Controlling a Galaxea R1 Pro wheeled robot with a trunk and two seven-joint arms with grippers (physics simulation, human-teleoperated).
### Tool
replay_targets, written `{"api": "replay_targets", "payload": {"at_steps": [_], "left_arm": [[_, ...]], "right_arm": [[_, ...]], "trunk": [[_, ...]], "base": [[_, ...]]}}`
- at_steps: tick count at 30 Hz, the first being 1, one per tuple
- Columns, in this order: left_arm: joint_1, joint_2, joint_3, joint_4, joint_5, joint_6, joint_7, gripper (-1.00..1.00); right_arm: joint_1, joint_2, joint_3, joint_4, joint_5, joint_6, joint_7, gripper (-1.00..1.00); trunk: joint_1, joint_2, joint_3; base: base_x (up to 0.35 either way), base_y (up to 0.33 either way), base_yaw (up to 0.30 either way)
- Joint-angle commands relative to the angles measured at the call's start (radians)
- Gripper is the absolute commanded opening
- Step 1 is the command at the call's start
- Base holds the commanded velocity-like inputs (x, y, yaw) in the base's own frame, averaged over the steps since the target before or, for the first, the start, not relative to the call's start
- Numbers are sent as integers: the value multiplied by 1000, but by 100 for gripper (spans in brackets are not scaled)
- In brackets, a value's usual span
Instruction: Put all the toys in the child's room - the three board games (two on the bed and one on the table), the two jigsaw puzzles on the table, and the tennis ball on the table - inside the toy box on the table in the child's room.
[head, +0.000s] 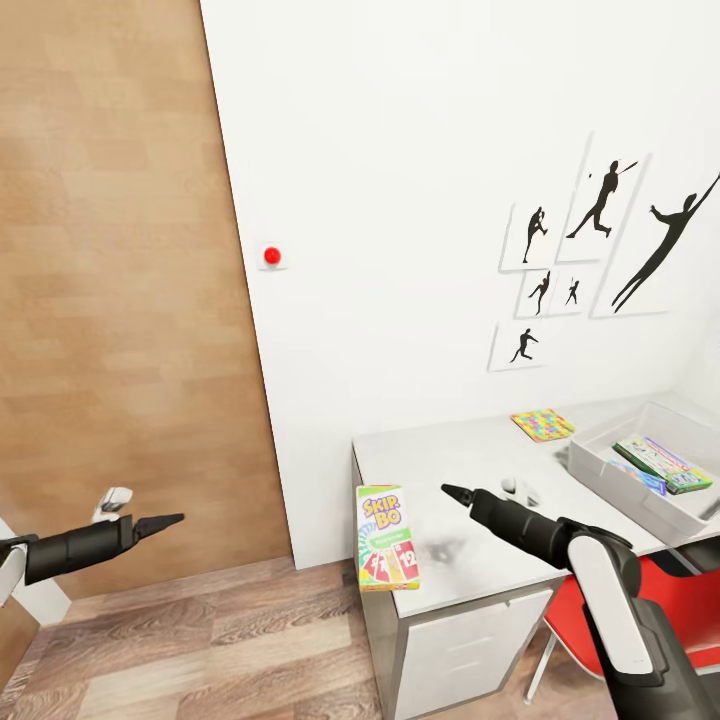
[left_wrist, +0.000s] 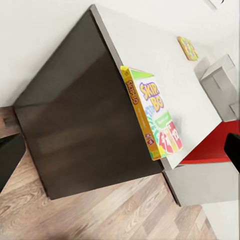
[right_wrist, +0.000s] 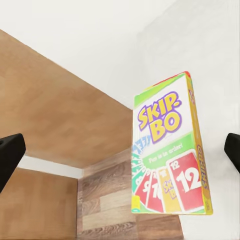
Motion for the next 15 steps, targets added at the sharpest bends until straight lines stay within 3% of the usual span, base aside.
{"api": "replay_targets", "payload": {"at_steps": [1,5,11,15], "left_arm": [[-1,-14,0,0,3,8,2,100],[-1,-53,0,1,3,20,7,100],[-4,-93,-2,24,4,50,12,100],[-14,-145,-2,115,3,84,55,100]], "right_arm": [[-1,-1,0,-1,-7,12,37,100],[-1,1,0,-1,-16,44,162,100],[-1,-1,-6,-1,-18,54,216,100],[-1,-3,-7,-1,-19,51,227,100]], "trunk": [[1,-2,-2],[1,-2,-2],[1,-2,-2],[1,-2,-2]], "base": [[0,0,0],[0,0,0],[0,0,0],[0,0,0]]}}
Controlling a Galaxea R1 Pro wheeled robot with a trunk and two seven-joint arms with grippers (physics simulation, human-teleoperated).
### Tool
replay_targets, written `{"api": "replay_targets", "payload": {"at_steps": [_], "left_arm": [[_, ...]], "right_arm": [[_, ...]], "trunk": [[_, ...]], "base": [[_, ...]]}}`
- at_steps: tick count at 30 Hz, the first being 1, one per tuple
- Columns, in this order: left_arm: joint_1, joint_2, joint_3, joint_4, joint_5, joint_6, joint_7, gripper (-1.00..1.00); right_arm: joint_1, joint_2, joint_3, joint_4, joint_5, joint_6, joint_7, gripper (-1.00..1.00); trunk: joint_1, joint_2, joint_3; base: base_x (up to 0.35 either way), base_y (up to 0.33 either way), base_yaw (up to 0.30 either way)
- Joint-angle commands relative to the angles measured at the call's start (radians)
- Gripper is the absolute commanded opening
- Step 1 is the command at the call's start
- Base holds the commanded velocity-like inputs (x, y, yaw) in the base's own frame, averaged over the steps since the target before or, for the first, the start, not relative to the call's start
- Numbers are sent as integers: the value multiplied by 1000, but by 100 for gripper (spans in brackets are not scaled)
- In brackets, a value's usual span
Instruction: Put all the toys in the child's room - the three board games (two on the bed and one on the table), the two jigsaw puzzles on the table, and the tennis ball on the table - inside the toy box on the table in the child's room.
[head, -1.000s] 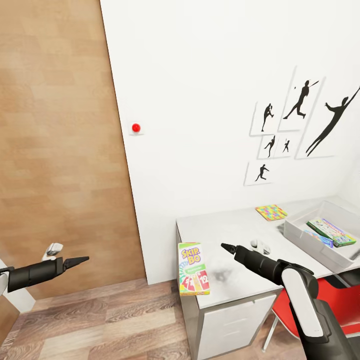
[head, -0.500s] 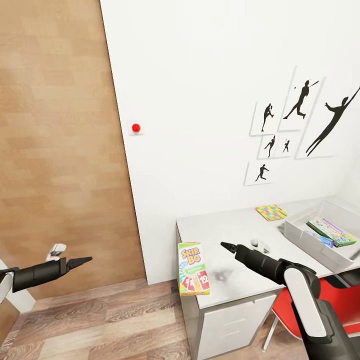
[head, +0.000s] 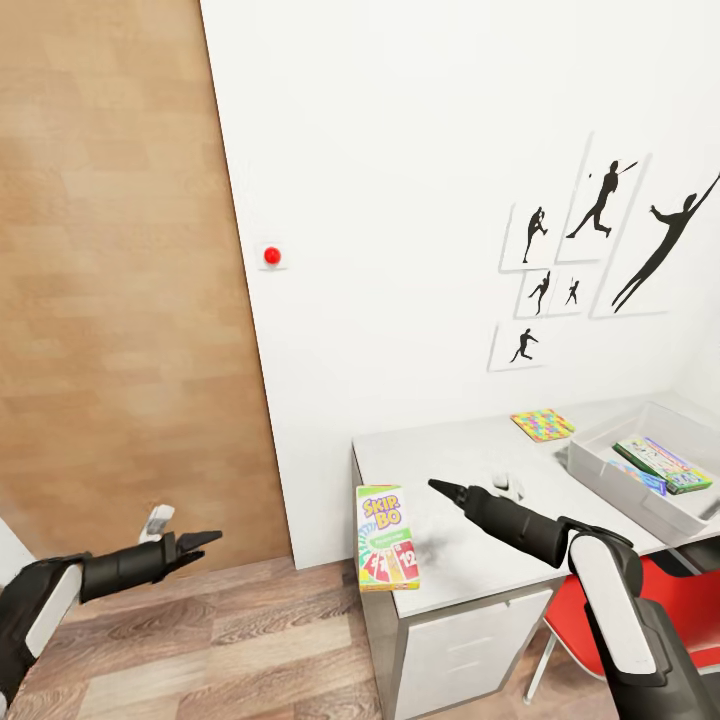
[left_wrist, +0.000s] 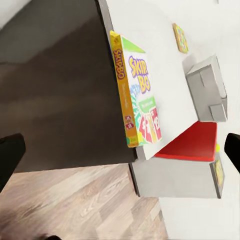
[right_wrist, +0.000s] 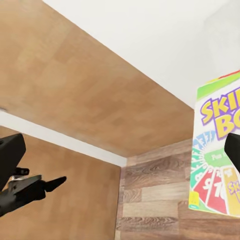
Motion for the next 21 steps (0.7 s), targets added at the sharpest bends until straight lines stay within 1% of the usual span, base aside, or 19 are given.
{"api": "replay_targets", "payload": {"at_steps": [1,2,3,4,5,6,7,8,9,11,12,13,15,17,21], "left_arm": [[-6,-13,1,20,3,10,13,100],[-20,-39,1,54,3,17,47,100],[-29,-52,1,70,3,20,65,100],[-49,-78,1,100,3,24,100,100],[-59,-90,1,114,3,26,117,100],[-77,-111,1,140,3,27,146,100],[-85,-121,1,151,3,27,157,100],[-96,-140,1,168,3,26,175,100],[-100,-151,1,175,3,25,181,100],[-110,-191,0,192,1,20,195,100],[-111,-200,-1,195,1,17,197,100],[-113,-215,-2,202,0,7,201,100],[-115,-227,-2,222,0,-17,205,100],[-115,-233,-2,244,-1,-39,206,100],[-116,-235,-1,267,-1,-56,200,100]], "right_arm": [[-1,0,-2,0,10,4,11,100],[-1,0,-2,0,9,4,12,100],[-1,0,-2,0,9,4,13,100],[-1,0,-2,0,9,4,13,100],[-1,0,-2,0,9,5,13,100],[-1,-1,-2,0,9,5,14,100],[-1,-1,-2,0,9,5,14,100],[-1,0,-2,0,9,5,14,100],[-1,0,-2,0,9,4,14,100],[-1,3,-2,0,10,3,14,100],[-1,4,-2,0,10,3,14,100],[-1,5,-2,0,10,3,14,100],[-1,4,-2,0,11,2,14,100],[-1,4,-2,2,12,2,13,100],[-1,5,-2,3,16,1,12,100]], "trunk": [[1,-2,-2],[1,-2,-2],[1,-2,-2],[1,-2,-2],[1,-2,-2],[1,-2,-2],[1,-2,-2],[1,-2,-2],[1,-2,-2],[1,-2,-2],[1,-2,-2],[1,-2,-2],[1,-2,-2],[1,-2,-2],[1,-2,-2]], "base": [[0,0,0],[0,0,0],[0,0,0],[0,0,0],[0,0,0],[0,0,0],[0,0,0],[0,0,0],[0,0,0],[0,0,0],[0,0,0],[0,0,0],[0,0,0],[0,0,0],[0,0,0]]}}
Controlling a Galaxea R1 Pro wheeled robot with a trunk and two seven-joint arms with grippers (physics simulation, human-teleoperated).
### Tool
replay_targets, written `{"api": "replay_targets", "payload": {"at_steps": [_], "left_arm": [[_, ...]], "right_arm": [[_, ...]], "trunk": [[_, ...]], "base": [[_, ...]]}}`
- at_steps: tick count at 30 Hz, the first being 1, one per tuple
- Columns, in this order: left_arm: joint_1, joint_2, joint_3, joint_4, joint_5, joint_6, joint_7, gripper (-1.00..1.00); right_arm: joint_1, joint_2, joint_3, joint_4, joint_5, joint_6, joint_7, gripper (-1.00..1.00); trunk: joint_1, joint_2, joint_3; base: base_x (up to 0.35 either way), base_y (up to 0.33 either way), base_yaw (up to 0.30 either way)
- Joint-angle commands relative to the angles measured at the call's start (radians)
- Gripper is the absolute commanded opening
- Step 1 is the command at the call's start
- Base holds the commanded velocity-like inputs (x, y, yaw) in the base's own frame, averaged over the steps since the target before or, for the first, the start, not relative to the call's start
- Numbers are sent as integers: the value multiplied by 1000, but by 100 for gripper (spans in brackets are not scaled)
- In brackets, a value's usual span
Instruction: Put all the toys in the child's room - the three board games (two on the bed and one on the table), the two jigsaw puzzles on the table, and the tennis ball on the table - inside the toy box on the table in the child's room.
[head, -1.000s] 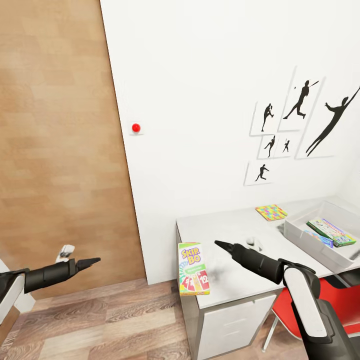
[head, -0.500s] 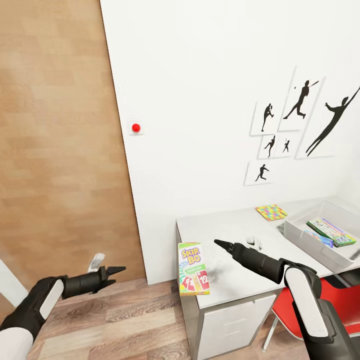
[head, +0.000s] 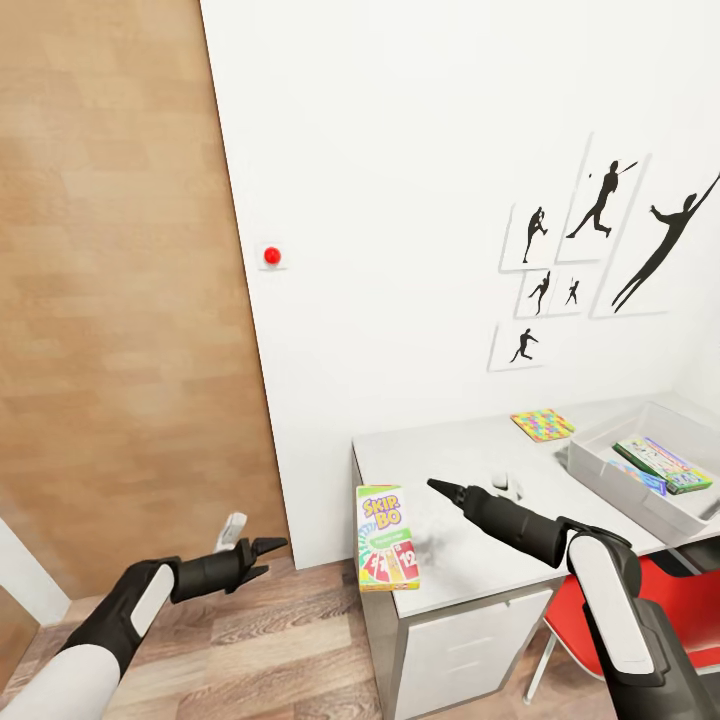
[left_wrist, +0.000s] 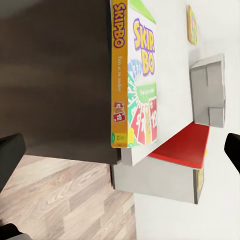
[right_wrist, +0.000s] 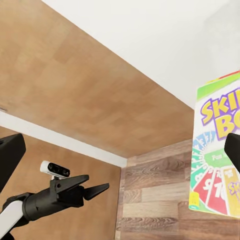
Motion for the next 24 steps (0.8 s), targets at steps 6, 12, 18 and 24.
{"api": "replay_targets", "payload": {"at_steps": [6,12,18,24], "left_arm": [[-1,-1,3,7,7,3,-11,100],[-1,-3,8,9,10,5,-13,100],[-1,5,11,9,11,32,-41,100],[-1,2,3,9,2,37,-68,100]], "right_arm": [[-1,3,0,1,13,3,8,100],[-1,3,1,3,14,3,7,100],[-1,2,-1,4,14,3,7,100],[-1,3,1,5,14,3,7,100]], "trunk": [[1,-2,-2],[1,-2,-2],[1,-2,-2],[1,-2,-2]], "base": [[0,0,0],[0,0,0],[13,0,0],[107,-125,0]]}}
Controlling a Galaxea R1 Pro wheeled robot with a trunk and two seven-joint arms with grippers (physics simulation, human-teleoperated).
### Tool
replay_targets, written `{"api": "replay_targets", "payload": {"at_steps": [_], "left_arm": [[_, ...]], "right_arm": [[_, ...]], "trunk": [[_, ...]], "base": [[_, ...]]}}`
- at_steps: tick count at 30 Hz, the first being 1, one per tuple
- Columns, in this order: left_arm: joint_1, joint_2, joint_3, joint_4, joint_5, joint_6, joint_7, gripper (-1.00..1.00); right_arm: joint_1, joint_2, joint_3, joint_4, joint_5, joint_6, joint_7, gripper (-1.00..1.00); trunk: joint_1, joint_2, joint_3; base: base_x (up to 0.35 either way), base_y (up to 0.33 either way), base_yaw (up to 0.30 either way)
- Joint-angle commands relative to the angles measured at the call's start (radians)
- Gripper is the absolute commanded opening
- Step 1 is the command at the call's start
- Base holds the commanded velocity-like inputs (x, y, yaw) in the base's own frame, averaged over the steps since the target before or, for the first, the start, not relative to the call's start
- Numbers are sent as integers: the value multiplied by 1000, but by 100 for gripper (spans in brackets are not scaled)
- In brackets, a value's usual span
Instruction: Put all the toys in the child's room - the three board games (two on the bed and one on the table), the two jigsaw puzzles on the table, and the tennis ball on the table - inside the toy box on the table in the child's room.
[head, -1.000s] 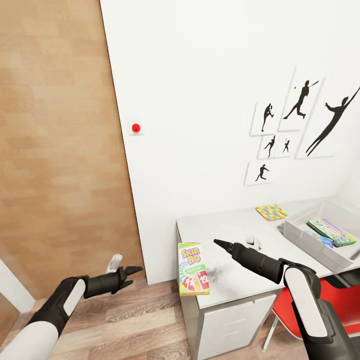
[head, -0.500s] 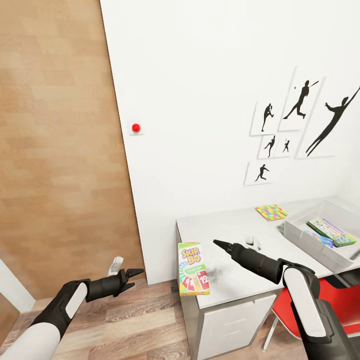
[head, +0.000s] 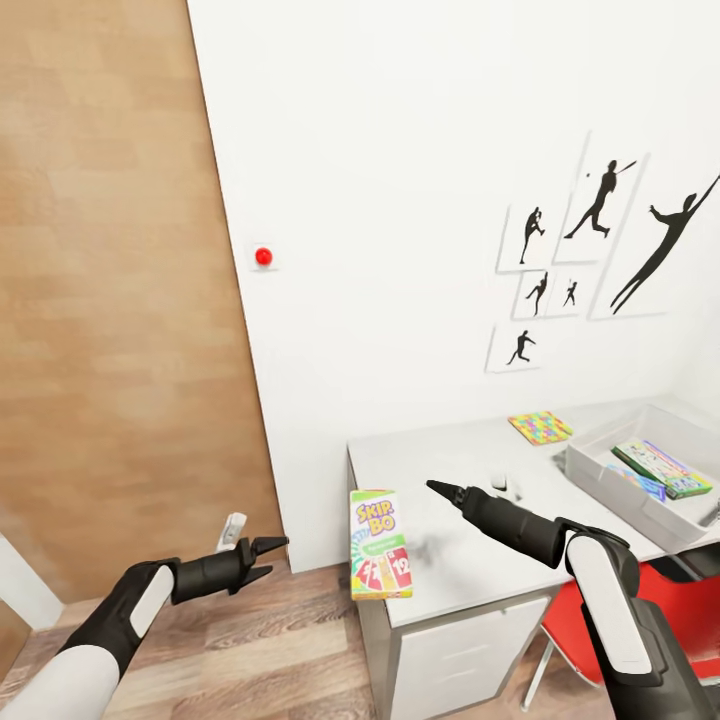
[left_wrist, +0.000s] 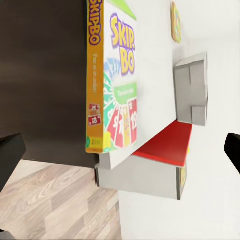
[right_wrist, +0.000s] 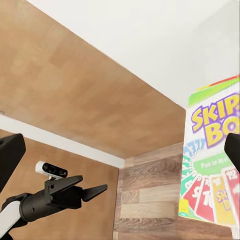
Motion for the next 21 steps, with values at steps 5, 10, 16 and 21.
{"api": "replay_targets", "payload": {"at_steps": [5,10,16,21], "left_arm": [[-1,-5,1,0,-2,1,-8,100],[0,-4,3,0,1,-2,-11,100],[0,-2,3,0,4,-3,-13,100],[0,-1,5,0,7,-2,-15,100]], "right_arm": [[-1,-1,-4,0,9,4,11,100],[-1,0,-2,0,9,3,11,100],[-1,0,-2,0,9,3,10,100],[-1,0,0,1,9,2,10,100]], "trunk": [[1,-2,-2],[1,-2,-2],[1,-2,-2],[1,-2,-2]], "base": [[52,-127,0],[9,-31,0],[1,-148,0],[0,-43,0]]}}
